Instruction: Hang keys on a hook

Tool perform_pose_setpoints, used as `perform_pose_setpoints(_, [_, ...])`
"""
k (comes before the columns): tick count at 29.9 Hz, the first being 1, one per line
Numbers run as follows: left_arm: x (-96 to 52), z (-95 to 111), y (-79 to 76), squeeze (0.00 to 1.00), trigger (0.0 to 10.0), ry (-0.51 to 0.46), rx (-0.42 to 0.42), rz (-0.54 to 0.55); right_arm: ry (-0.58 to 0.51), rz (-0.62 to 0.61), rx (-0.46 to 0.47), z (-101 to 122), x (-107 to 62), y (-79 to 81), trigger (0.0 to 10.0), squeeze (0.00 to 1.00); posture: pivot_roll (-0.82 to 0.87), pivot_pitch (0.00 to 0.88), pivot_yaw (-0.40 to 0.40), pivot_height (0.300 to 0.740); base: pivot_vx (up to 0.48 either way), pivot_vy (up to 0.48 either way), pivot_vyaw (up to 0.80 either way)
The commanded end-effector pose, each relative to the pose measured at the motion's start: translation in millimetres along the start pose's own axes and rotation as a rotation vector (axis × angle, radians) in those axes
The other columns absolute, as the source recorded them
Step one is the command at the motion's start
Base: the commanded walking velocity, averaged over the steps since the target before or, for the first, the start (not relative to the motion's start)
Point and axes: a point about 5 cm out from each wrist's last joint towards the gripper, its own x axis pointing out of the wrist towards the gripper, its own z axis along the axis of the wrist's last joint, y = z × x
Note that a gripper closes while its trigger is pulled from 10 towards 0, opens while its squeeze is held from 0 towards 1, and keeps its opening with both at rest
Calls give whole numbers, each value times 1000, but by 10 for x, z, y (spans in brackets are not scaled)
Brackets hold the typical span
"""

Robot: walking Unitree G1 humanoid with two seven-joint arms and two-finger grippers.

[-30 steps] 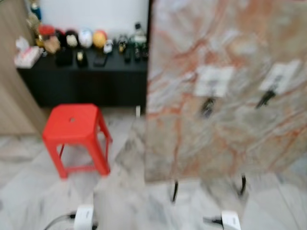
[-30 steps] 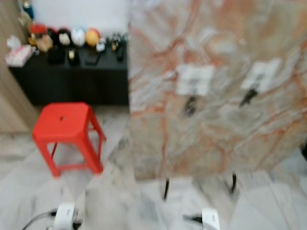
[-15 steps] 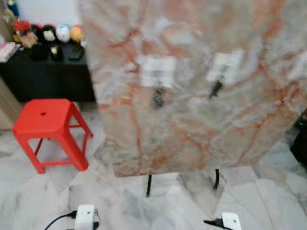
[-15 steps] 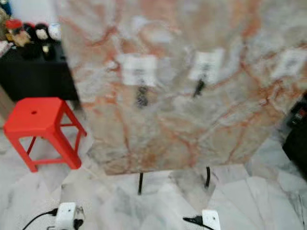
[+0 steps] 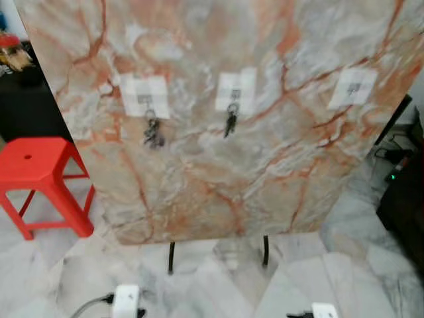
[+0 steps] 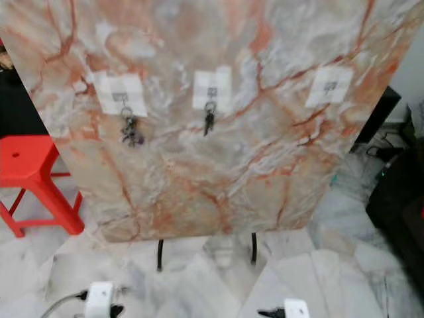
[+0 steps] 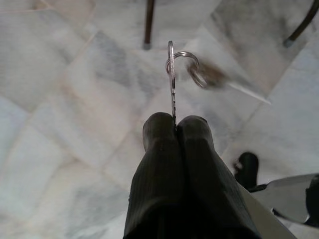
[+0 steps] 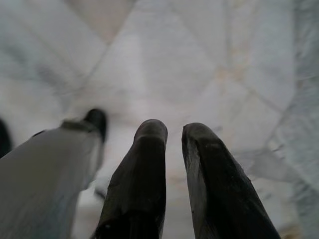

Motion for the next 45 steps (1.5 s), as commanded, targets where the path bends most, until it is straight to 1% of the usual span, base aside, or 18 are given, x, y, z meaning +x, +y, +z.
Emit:
perform_pose_setpoints(1, [-22, -51, 87, 0, 10000, 21, 22, 18, -5, 13, 1, 6, 1, 55, 10000, 0, 116, 21, -77, 740, 0, -458, 0])
perform_pose_setpoints(4, [-21, -52, 93, 0, 10000, 26, 23, 18, -6, 13, 12, 4, 1, 56, 10000, 0, 116, 22, -77, 740, 0, -458, 0])
perform_pose_setpoints(7, [-5, 5, 73, 0, 10000, 7, 25, 14, -7, 10, 15, 11, 1, 55, 10000, 0, 119, 48, -81, 740, 0, -458, 0])
perform_pose_setpoints(16, [16, 79, 38, 0, 10000, -22, 23, 7, -11, 6, 20, 27, 2, 51, 10000, 0, 113, 62, -85, 740, 0, -458, 0])
perform_pose_setpoints(26, [55, 260, 21, 0, 10000, -77, 30, 2, -22, 10, 10, 72, 4, 46, 10000, 0, 107, 71, -85, 740, 0, -458, 0])
perform_pose_setpoints(32, [65, 303, -4, 0, 10000, -92, 36, -6, -22, 14, -1, 86, 5, 32, 10000, 0, 104, 73, -84, 740, 0, -458, 0])
perform_pose_setpoints(45, [72, 355, -5, 0, 10000, -112, 46, -6, -22, 14, -5, 86, 4, 26, 10000, 0, 101, 77, -87, 740, 0, -459, 0])
